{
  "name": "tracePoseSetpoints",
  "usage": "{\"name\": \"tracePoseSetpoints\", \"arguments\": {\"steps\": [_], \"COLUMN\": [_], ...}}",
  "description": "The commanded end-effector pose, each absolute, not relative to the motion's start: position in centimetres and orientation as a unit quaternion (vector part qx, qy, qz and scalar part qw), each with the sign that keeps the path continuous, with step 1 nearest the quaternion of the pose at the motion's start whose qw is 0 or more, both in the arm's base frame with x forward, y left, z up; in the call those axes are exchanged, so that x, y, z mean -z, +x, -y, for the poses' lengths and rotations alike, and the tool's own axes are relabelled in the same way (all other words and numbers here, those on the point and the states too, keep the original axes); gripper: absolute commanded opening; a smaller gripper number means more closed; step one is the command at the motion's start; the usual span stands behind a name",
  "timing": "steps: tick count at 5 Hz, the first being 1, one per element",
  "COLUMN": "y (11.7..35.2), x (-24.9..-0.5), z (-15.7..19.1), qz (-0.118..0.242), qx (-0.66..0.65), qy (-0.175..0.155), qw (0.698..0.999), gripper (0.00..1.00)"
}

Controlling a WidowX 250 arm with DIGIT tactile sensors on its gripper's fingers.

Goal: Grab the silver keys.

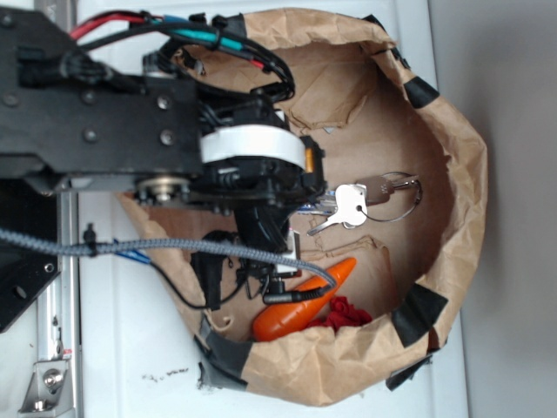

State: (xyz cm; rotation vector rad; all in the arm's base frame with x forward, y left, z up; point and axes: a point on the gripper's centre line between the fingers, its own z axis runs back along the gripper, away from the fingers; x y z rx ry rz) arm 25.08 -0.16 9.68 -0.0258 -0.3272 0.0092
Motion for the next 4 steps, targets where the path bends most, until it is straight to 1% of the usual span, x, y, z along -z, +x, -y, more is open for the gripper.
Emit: {"name": "tracePoseSetpoints", "arguments": {"steps": [1,2,3,4], "y": [27.5,28.0,28.4,29.1], "x": [-8.9,-8.5,-8.4,-8.4], "z": [1.3,1.9,2.8,2.7], "qz": [0.221,0.226,0.217,0.221], "qx": [0.049,0.074,0.086,0.079], "qy": [-0.012,-0.039,-0.056,-0.051], "qw": [0.974,0.971,0.971,0.971], "gripper": [1.0,1.0,1.0,1.0]}}
